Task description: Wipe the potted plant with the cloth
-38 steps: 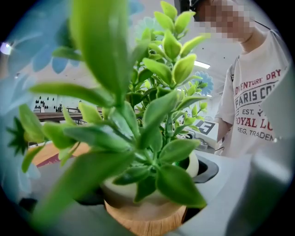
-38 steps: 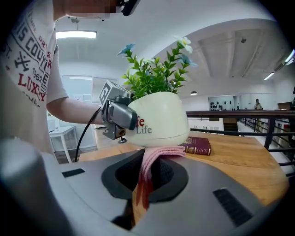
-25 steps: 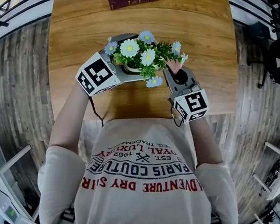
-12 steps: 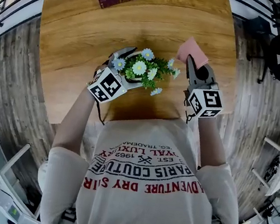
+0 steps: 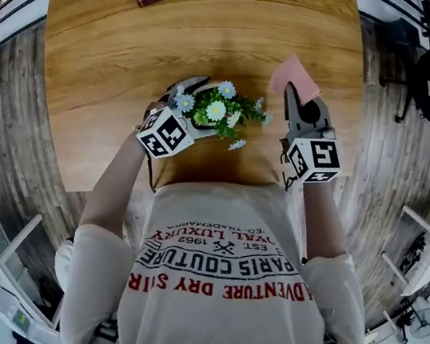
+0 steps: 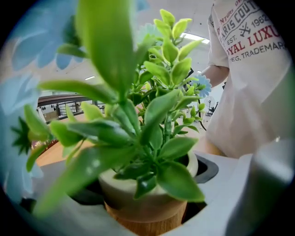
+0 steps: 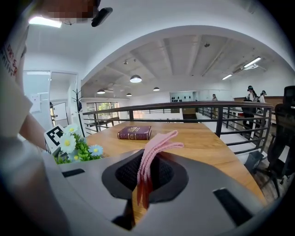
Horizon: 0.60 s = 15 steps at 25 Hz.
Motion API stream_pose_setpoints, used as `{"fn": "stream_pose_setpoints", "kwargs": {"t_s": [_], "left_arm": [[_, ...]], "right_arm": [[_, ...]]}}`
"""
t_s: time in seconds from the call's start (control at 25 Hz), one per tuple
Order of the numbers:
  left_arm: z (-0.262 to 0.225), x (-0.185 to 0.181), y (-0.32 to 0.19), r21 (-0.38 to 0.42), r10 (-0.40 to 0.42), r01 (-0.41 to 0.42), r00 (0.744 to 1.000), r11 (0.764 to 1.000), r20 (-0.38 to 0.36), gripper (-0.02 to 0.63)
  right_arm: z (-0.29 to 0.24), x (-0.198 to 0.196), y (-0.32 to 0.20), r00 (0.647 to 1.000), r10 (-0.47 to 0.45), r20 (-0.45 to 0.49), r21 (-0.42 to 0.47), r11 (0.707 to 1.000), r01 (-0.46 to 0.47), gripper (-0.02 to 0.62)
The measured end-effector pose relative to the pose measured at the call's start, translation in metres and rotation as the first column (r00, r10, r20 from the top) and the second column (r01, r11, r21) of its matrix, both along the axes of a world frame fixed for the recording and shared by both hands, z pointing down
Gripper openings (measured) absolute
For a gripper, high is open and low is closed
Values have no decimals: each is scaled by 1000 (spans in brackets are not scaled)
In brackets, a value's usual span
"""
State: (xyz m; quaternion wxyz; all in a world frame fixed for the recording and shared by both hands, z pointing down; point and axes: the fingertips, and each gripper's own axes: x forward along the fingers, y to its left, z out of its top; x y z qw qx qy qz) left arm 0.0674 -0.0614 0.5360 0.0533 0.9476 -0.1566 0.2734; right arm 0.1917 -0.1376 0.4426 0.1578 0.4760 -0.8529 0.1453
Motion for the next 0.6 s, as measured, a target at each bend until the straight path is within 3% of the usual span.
{"fn": "stream_pose_setpoints", "kwargs": {"t_s": [0.32, 0.6], "left_arm": [[14, -3, -8, -16, -3, 2, 1000, 1000, -11, 528], [15, -7, -8, -29, -31, 30, 998, 999, -45, 529]], "right_arm": [[10, -3, -2, 999, -2, 39, -51, 999, 4, 37], [4, -15, 0, 1000, -11, 22, -13, 1000, 12, 37]]}}
